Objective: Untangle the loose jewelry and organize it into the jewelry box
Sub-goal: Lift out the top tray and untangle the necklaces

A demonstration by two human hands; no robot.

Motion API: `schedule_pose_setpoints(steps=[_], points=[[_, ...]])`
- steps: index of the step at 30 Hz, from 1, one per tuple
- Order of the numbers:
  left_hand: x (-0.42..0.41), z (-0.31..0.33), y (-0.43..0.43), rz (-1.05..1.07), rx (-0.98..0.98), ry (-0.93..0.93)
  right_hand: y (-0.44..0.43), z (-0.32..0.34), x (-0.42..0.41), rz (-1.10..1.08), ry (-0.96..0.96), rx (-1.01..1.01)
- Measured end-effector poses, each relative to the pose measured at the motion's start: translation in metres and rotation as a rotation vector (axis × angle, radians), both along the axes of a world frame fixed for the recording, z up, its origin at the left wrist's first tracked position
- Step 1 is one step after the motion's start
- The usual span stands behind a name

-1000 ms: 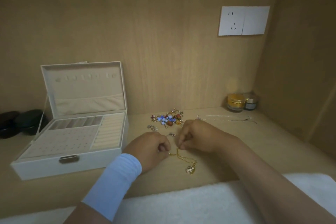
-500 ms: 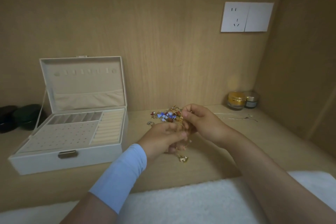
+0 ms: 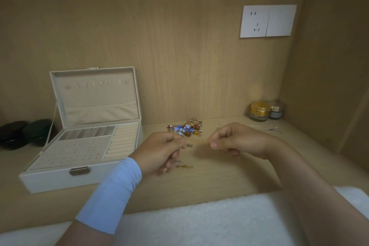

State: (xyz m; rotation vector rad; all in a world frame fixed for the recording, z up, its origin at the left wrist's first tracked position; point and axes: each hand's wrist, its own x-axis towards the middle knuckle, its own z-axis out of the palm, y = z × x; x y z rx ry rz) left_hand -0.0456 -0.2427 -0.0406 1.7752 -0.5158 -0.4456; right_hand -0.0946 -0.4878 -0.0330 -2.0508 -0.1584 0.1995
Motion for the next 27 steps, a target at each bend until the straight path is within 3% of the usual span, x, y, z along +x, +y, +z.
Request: schedule_pose_setpoints(steps=[6,13,27], points=[[-0.008,-0.001,0.000,-0.028,0.300,-0.289,-0.029,0.011,-0.008,-0.032,0.054,-0.107],[0.015,0.014,-0.038,-0.044,0.567,-0.483,-0.079,0.017,-0.019,-0.142,0.136,-0.314],[0.059,-0.001,-0.130,-0.144,0.775,-0.633,-0.169,-0.035,-0.015,-0.661,-0.191,-0.333]])
